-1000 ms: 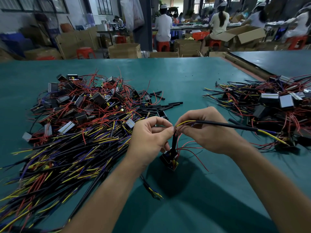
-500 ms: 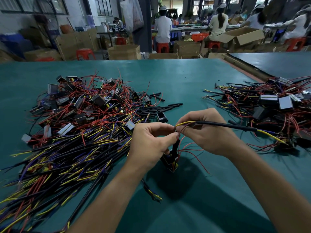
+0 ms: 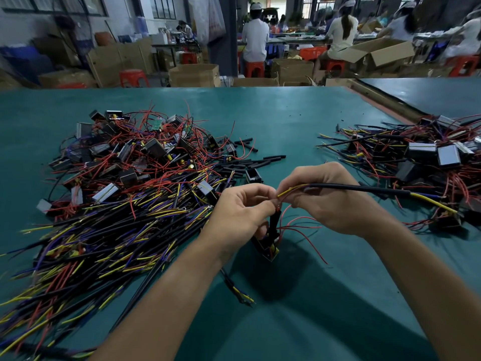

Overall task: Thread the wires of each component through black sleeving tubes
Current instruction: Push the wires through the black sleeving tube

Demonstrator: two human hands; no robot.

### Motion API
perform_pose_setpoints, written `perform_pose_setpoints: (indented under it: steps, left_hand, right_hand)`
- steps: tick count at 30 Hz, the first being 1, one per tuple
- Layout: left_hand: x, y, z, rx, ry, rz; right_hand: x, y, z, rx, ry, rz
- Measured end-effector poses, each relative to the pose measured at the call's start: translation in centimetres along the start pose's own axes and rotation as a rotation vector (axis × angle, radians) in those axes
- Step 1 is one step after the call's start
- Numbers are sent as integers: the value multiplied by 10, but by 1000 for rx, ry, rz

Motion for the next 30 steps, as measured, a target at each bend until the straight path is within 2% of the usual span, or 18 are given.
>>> perform_pose_setpoints:
  steps: [3,11,18,23,30]
  left_hand:
    - [0,0,0,-6,-101,-69]
    - [4,-2,-4,44,123,141]
    - [4,-3,-3,37,163,225]
    - [3,-2,-4,179,220,264]
    - [4,-5,5,120,45,146]
  right_hand:
    - [0,0,0,2,-17,-10]
    - [-2,5,-2,-96,43,25]
    - [-2,7,-2,-128,13,27]
    - [-2,6,0,-148,14,38]
    - [-1,1,3,-68,-18,61]
Point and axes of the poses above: each hand's wrist, its own x-axis towards the middle knuckle, its own z-axis out of the palm, y = z × x, the point moved 3 cm from there along x, towards the middle knuckle, and after that the axes turned 15 degrees about -z, right-handed, at the moved point
